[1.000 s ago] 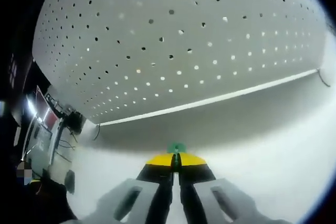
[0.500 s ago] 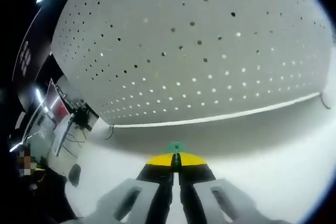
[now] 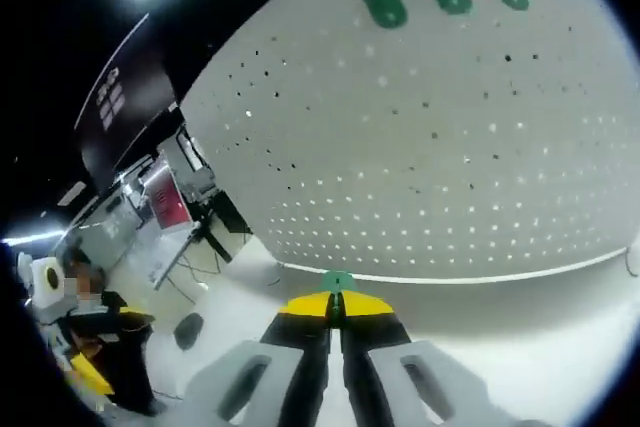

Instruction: Insert the hook assembly into the mounting plate slot until the hook locks in place.

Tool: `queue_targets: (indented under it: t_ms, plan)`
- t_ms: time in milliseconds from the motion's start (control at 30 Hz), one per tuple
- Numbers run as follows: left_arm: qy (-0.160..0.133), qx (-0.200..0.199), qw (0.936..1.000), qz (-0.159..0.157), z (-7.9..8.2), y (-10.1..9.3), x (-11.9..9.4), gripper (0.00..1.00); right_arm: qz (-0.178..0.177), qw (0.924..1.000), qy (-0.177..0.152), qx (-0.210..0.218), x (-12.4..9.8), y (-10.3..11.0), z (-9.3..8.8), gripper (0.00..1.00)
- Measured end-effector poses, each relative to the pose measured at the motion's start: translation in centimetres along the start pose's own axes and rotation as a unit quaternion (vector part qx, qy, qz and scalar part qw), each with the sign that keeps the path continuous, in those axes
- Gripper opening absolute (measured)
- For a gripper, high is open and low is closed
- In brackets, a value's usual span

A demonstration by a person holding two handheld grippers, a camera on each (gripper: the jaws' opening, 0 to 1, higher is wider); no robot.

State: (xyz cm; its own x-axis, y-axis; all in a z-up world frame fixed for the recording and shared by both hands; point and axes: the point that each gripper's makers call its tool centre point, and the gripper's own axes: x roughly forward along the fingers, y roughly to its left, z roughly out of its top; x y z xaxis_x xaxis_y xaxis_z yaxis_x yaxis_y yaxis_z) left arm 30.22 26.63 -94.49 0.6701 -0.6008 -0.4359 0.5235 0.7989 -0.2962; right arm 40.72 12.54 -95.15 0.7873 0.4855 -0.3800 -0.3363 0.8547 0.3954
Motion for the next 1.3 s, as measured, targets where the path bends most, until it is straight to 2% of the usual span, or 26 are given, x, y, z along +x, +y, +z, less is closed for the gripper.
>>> queue_targets:
  t_ms: [200, 333, 433, 567, 733, 833, 967, 1033, 1300]
  plan:
    - [-0.003, -0.001, 1.0000, -0.004, 0.8, -0.3, 0.7, 0.84, 0.055, 0.9983, -0.016, -0.002, -2.0, 4.5, 1.1, 0.00]
    - [-0.008, 0.002, 1.0000, -0.004, 1.4, -0.2, 0.9, 0.81, 0.087, 0.9960, -0.017, -0.008, -3.2, 7.4, 0.8, 0.00]
    - [-0.008, 0.007, 0.9999, -0.003, 1.7, -0.2, 1.0, 0.78, 0.099, 0.9949, -0.014, -0.014, -3.8, 8.6, 0.4, 0.00]
    - [-0.020, 0.011, 0.9997, -0.008, 2.2, -0.5, 1.0, 0.69, 0.122, 0.9923, -0.018, -0.017, -4.4, 10.6, 0.1, 0.00]
    - [-0.029, -0.013, 0.9992, -0.025, 2.5, -1.2, 1.1, 0.57, 0.148, 0.9887, -0.017, -0.023, -4.9, 12.7, -0.6, 0.00]
    - [-0.037, -0.025, 0.9983, -0.037, 2.8, -1.6, 0.9, 0.49, 0.163, 0.9856, -0.017, -0.042, -5.2, 14.2, -0.9, 0.00]
    - [-0.049, -0.035, 0.9969, -0.050, 3.3, -2.0, 0.6, 0.40, 0.171, 0.9840, -0.013, -0.049, -5.3, 15.2, -1.4, 0.00]
    - [-0.044, -0.033, 0.9971, -0.053, 3.2, -2.1, 0.5, 0.33, 0.174, 0.9835, -0.013, -0.049, -5.3, 15.5, -1.5, 0.00]
    - [-0.051, -0.032, 0.9964, -0.060, 3.3, -2.5, 0.3, 0.15, 0.178, 0.9822, -0.016, -0.057, -5.2, 16.5, -1.4, 0.00]
